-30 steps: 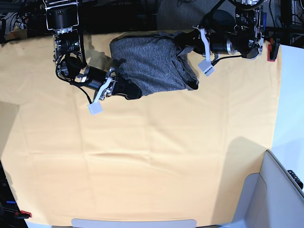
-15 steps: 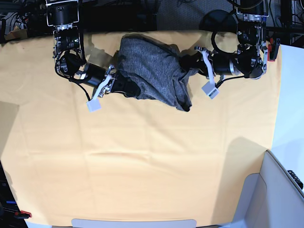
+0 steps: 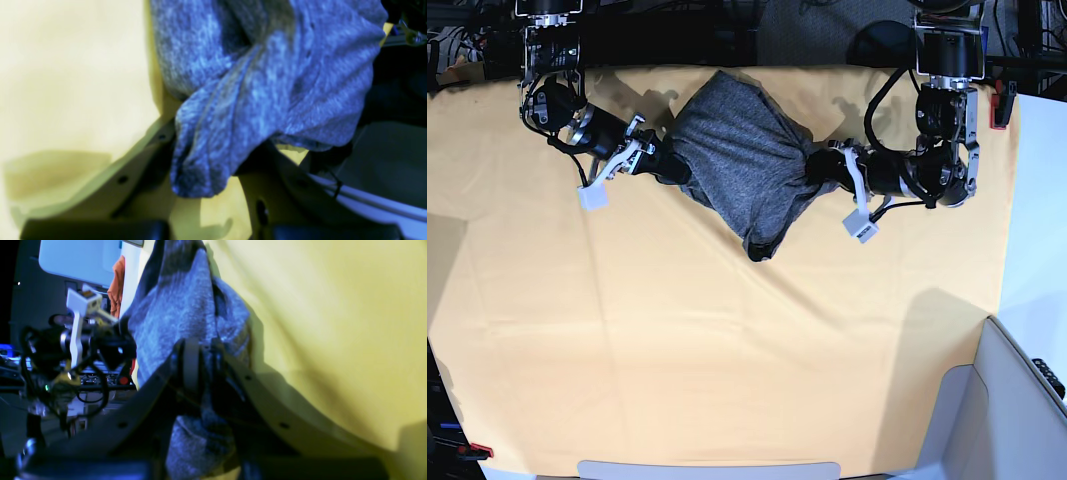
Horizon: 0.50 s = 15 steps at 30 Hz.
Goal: Fold the T-shirt properly
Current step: 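Pull the bundle's sides apart with both grippers, stretching the shirt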
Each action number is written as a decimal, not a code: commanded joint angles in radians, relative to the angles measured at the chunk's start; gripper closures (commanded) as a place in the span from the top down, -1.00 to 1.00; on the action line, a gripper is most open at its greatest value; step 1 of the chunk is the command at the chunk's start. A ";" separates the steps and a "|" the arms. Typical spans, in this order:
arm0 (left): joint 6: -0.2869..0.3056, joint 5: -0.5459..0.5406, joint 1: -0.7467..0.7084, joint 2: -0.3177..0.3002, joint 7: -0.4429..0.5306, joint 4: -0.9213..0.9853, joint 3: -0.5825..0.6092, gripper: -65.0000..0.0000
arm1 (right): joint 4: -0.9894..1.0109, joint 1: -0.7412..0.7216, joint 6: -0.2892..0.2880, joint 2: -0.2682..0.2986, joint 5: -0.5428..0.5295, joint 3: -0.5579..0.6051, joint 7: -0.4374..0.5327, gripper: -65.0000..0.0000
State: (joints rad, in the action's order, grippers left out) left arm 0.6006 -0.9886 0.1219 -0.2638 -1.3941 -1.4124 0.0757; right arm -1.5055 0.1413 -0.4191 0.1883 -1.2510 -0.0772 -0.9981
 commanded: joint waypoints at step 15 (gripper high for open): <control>0.000 0.006 0.200 -0.001 0.151 0.203 0.203 -0.99 | -0.148 0.100 0.006 -0.020 -0.008 -0.002 -0.012 -0.99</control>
State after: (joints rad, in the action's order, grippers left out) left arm 0.6064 -0.9981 0.2985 -0.2642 -1.2640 -1.2049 0.2726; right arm -1.6352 0.2413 -0.4030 0.1627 -1.2335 -0.0765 -1.0157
